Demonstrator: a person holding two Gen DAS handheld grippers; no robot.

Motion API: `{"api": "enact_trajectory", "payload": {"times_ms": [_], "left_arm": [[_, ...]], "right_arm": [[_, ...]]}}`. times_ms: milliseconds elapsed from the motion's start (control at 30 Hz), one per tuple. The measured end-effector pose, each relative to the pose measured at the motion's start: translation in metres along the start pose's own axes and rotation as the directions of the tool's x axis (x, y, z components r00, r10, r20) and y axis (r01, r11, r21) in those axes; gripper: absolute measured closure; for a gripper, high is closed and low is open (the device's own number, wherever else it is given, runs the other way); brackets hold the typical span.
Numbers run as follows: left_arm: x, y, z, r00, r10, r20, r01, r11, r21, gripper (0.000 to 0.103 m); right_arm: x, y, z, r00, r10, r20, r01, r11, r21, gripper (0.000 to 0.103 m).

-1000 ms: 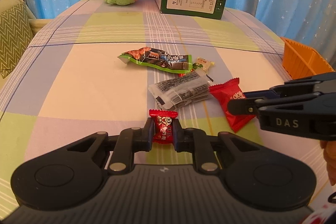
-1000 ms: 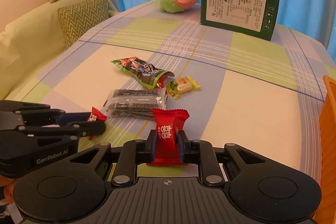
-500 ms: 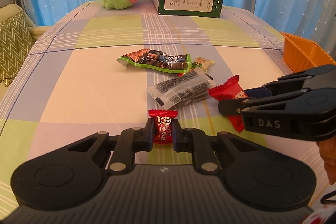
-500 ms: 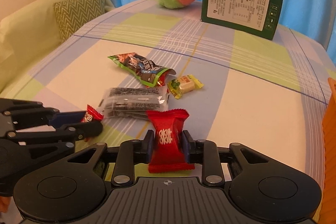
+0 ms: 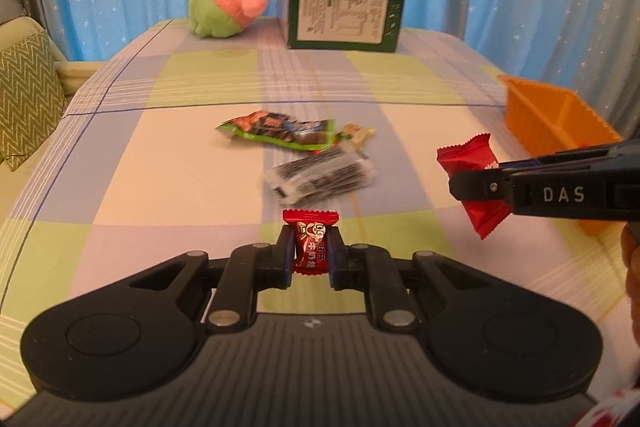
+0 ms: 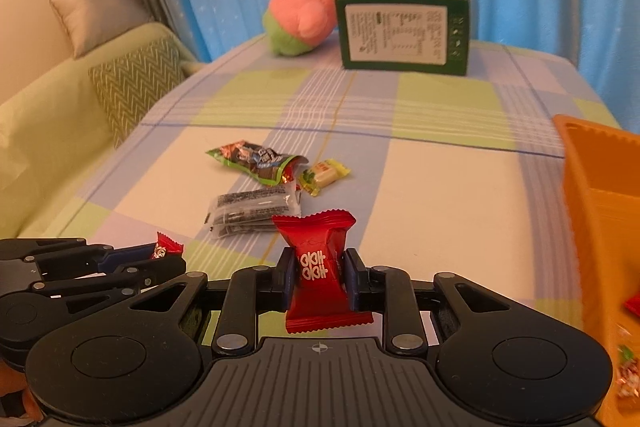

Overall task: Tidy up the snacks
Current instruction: 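Carry the red packet and small red candy over the orange tray with both tools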

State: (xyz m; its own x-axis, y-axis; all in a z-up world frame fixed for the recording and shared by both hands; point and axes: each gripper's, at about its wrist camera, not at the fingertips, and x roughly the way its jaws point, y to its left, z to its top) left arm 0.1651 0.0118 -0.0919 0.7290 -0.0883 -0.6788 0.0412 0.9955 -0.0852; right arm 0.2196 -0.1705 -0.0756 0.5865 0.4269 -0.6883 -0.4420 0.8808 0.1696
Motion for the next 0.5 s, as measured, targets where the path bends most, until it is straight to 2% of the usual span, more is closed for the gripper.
{"api": "enact_trajectory", "payload": {"times_ms": [267, 500], "left_arm": [[-0.031, -0.038, 0.009, 0.998, -0.049, 0.033, 0.049, 0.999, 0.014, 0.089], [-0.052, -0.079, 0.023, 0.993, -0.101, 0.067, 0.098, 0.994, 0.055, 0.089]], "right_arm": [[-0.053, -0.014, -0.012, 0.997, -0.071, 0.040, 0.068, 0.995, 0.066, 0.077], [-0.100, -0.031, -0.009, 0.990, -0.116, 0.080, 0.108, 0.990, 0.095, 0.077]]}}
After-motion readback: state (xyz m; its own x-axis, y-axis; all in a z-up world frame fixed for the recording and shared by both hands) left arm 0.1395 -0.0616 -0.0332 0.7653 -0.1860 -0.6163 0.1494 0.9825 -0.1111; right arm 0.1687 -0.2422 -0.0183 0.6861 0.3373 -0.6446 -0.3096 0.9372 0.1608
